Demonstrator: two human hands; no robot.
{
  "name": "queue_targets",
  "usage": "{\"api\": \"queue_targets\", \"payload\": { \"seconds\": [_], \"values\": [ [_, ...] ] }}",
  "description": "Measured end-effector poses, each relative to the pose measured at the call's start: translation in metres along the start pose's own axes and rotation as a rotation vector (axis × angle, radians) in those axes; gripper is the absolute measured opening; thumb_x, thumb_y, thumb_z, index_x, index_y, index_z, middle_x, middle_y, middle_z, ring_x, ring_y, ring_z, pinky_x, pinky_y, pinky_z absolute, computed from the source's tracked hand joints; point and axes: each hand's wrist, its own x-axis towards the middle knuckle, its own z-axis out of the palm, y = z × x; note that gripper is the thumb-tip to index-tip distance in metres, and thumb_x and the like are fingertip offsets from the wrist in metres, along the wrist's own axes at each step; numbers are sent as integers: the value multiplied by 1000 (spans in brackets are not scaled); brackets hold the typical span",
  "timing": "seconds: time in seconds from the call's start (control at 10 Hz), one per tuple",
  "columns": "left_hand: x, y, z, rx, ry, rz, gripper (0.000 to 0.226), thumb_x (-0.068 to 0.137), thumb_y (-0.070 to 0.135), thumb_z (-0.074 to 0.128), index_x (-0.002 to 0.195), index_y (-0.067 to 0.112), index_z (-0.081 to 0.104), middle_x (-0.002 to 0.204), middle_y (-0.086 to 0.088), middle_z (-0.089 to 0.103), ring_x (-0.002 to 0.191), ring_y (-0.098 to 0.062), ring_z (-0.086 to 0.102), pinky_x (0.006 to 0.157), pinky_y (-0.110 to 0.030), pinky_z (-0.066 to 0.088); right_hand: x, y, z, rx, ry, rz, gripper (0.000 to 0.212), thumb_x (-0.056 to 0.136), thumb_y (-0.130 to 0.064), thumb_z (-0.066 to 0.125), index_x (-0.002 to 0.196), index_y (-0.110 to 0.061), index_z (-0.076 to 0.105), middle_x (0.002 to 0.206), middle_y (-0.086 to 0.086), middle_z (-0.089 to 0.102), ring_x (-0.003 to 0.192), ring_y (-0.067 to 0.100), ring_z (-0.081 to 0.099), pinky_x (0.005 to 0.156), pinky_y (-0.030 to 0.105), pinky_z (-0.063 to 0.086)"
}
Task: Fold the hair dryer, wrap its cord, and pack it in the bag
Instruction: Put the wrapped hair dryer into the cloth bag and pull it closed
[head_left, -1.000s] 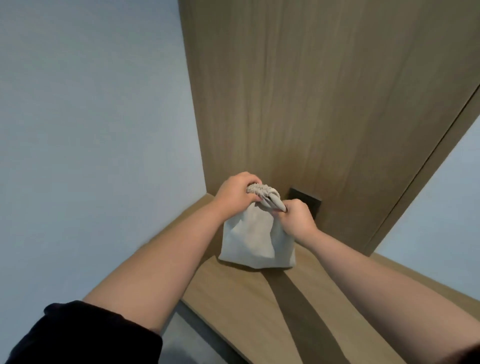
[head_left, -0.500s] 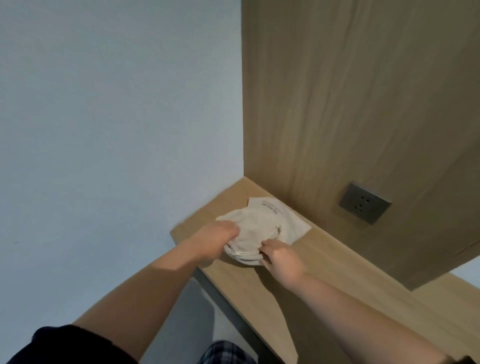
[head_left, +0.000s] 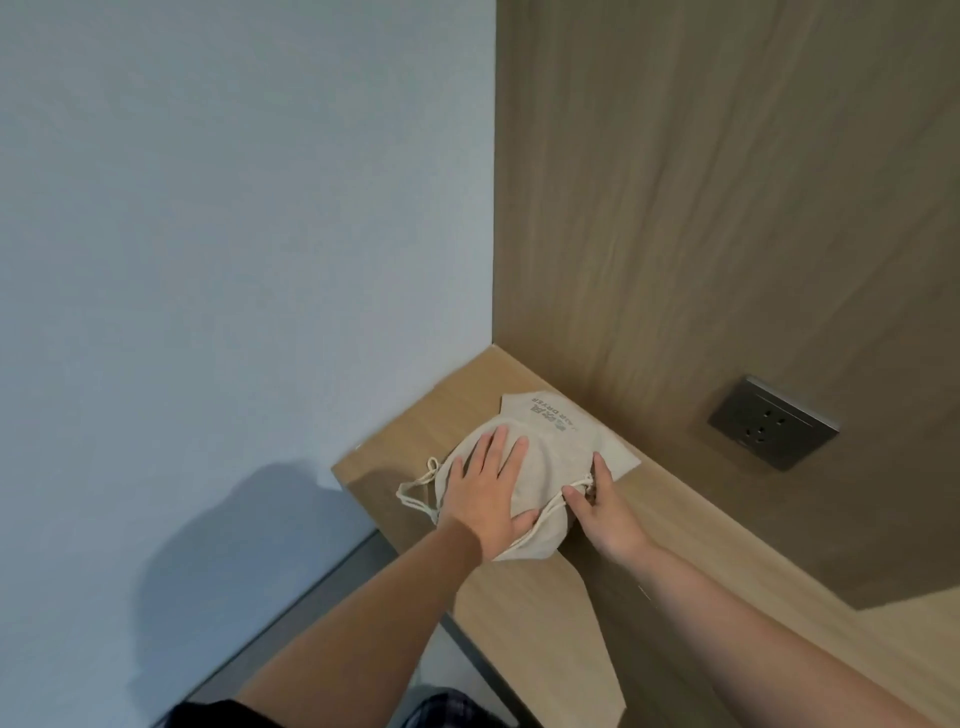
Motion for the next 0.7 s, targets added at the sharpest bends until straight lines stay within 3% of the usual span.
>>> {"api": "queue_targets", "payload": {
  "seconds": [0.2,0.5,0.7],
  "values": [
    [28,-30,0,-9,-13,-38,84,96,54,36,150,22,-19,161,-3,-19,149,-20,-14,119,-42,3,41,-21,16,-30,16,-14,79,94,-20,51,150,-14,-5,159,2,17,145,19,20,117,33,21],
    [79,-86,-21,76,-2,-79,82,95,59,34,151,25,-15,162,-3,-12,150,-23,-5,119,-42,11,101,-59,45,-70,24,-40,82,93,-23,52,150,-15,-6,159,2,15,144,22,22,117,35,23],
    [72,-84,-23,11,30,-121,73,98,54,30,152,27,-11,163,-4,-3,149,-23,4,117,-42,17,110,-57,50,-40,25,-53,82,94,-24,51,150,-17,-8,159,1,14,144,21,22,117,37,23]
  ]
}}
